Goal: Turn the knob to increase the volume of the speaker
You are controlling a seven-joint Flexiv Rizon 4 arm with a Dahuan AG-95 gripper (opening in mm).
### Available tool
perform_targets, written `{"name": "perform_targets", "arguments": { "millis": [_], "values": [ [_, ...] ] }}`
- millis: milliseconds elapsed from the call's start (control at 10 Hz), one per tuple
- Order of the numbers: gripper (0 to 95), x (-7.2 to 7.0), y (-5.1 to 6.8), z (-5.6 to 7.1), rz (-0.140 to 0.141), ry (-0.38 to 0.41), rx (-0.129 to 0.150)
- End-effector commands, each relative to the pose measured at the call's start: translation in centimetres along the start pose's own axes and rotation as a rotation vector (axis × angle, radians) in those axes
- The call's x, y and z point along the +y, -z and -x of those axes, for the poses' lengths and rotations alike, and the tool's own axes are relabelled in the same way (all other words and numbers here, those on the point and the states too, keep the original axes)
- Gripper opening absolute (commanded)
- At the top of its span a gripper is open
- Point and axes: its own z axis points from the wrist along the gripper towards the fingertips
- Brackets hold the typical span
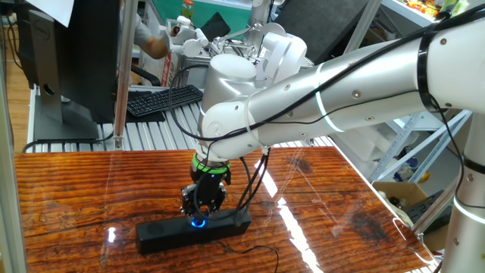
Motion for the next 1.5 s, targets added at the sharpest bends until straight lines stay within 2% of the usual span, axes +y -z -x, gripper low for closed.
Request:
{"name": "perform_targets", "arguments": {
  "millis": [100,500,800,1000,1200,1400,1500],
  "values": [
    [38.0,0.06,0.02,0.04,-0.011,0.041,0.001],
    [38.0,0.06,0.06,0.03,-0.052,0.103,0.002],
    [38.0,0.06,0.18,-0.02,-0.050,0.128,0.007],
    [38.0,0.06,0.18,-0.02,-0.064,0.155,0.009],
    [38.0,0.05,0.26,-0.05,-0.099,0.189,0.012],
    [38.0,0.05,0.34,-0.08,-0.095,0.194,0.013],
    [38.0,0.05,0.35,-0.09,-0.084,0.193,0.015]
  ]
}}
